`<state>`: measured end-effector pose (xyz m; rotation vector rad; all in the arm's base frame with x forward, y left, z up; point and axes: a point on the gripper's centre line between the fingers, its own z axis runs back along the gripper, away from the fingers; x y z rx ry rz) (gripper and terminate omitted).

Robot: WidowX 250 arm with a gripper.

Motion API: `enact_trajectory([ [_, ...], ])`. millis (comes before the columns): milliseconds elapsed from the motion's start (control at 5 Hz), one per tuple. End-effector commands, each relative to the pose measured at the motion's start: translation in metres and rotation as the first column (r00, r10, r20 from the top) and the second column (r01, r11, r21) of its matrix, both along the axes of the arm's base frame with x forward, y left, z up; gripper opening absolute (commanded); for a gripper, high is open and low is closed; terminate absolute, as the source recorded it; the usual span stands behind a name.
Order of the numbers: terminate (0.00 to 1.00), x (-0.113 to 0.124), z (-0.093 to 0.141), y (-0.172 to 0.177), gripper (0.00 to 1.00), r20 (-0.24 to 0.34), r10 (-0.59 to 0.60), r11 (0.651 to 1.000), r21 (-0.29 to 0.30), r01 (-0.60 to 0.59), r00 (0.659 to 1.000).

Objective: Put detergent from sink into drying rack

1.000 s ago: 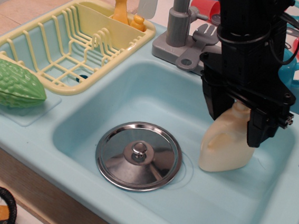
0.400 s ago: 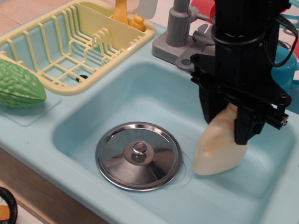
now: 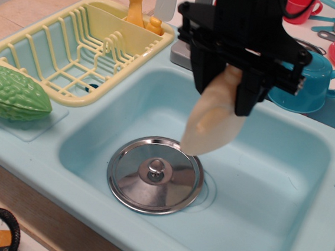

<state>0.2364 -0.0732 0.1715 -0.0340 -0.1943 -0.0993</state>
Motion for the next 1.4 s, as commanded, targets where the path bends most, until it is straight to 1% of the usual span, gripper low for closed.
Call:
enact_trajectory([
  [0, 0.0, 0.01, 0.033, 0.062, 0.0, 0.039, 0.044, 0.998, 0.041, -0.046, 0.998],
  [200, 0.0, 0.023, 0.043, 0.099, 0.0, 0.043, 0.026, 0.997, 0.073, -0.03, 0.999],
  [400, 0.0, 0.041, 0.048, 0.135, 0.0, 0.023, 0.016, 0.996, 0.084, -0.018, 1.0],
  [600, 0.0, 0.049, 0.044, 0.16, 1.0, 0.025, -0.017, 1.0, 0.014, 0.016, 1.0],
  [1000, 0.0, 0.049, 0.044, 0.16, 1.0, 0.025, -0.017, 1.0, 0.014, 0.016, 1.0],
  [1200, 1.0, 0.049, 0.044, 0.16, 1.0, 0.025, -0.017, 1.0, 0.014, 0.016, 1.0],
])
